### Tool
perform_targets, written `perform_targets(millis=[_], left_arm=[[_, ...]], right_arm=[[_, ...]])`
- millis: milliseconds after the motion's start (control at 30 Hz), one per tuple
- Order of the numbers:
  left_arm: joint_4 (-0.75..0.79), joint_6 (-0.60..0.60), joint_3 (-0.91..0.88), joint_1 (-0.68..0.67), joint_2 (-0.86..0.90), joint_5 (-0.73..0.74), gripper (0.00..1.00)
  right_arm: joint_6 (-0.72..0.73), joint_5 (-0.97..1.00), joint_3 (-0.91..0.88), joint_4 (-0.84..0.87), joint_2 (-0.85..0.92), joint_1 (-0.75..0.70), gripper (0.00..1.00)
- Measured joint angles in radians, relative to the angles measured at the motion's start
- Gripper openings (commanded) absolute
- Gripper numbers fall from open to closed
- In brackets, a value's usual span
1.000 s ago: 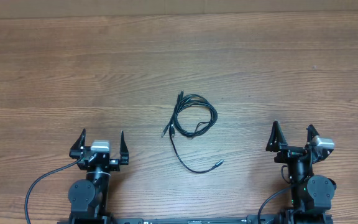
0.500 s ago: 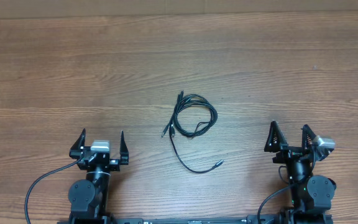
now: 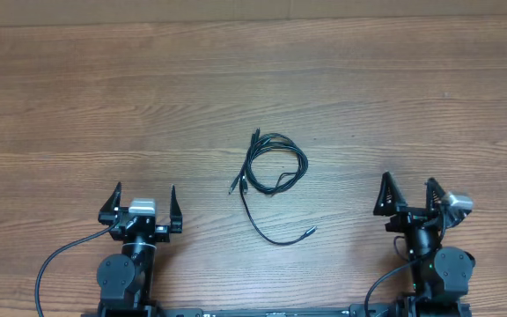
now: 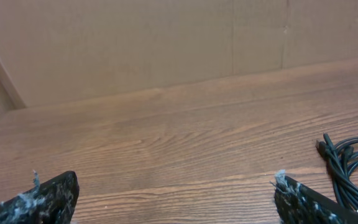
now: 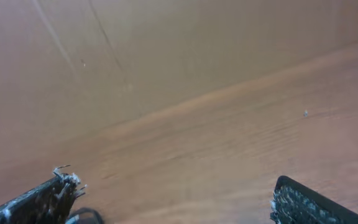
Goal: Untangle cables
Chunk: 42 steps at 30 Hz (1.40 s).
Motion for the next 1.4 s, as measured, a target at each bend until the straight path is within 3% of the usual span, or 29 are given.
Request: perform_targets(millis=[300, 533, 833, 1133, 1367, 1400], left_arm=[[-0.030, 0.001, 0.072, 0.000, 0.061, 0.073, 1.00], [-0.065, 0.004, 0.300, 0.000, 0.311, 0.141, 1.00], [-0.447, 0.003, 0.782, -0.014, 0.744, 0.220, 1.00], [-0.761, 0.003, 1.247, -0.163, 1.194, 0.237, 0.99], [-0.774, 0.003, 1.318, -0.265, 1.379, 0.403, 1.00], [-0.771, 0.003, 1.318, -0.269, 1.395, 0.443, 0.89]], right_arm=[[0.003, -0.004, 0.168, -0.291, 0.002, 0.000, 1.00], [0.003, -0.030, 0.383, -0.426, 0.083, 0.000, 1.00], [0.003, -0.082, 0.637, -0.534, 0.381, 0.000, 1.00], [0.003, -0.108, 0.882, -0.699, 0.763, 0.000, 1.00], [0.087, -0.137, 0.904, -0.685, 0.939, 0.000, 1.00], [0.111, -0.162, 0.904, -0.674, 0.965, 0.000, 1.00]])
